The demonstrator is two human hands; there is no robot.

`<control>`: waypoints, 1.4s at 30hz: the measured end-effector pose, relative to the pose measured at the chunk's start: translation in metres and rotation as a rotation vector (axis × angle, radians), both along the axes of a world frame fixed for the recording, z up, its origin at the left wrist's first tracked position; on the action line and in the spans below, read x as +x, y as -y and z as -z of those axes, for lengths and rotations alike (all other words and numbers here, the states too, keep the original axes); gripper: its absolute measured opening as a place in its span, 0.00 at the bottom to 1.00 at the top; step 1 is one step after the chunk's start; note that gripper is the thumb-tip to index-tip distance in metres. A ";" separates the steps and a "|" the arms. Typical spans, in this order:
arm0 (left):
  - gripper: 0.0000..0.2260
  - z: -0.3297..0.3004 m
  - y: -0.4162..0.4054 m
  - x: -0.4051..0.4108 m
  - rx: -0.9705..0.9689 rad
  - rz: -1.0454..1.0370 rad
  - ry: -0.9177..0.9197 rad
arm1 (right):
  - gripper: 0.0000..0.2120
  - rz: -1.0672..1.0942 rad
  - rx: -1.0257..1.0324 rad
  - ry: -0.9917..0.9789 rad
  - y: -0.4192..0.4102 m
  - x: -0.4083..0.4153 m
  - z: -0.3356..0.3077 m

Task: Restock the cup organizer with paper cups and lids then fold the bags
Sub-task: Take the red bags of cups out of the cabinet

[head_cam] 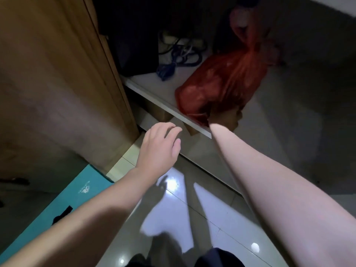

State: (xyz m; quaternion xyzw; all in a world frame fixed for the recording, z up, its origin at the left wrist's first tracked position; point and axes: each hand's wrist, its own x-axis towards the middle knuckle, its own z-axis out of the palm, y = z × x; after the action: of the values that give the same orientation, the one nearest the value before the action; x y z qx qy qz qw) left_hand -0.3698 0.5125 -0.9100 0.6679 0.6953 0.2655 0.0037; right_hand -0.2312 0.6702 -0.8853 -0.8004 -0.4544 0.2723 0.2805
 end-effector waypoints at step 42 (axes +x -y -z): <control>0.08 -0.261 0.043 0.067 -0.386 0.328 0.314 | 0.29 -0.881 -0.047 -0.047 0.166 0.132 -0.240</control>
State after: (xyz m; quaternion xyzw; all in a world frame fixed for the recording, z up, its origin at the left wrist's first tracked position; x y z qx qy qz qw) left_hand -0.3031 0.4700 -0.6494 0.7091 0.6067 0.2243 0.2809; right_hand -0.0990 0.5044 -0.6455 -0.5300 -0.7395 0.3943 0.1294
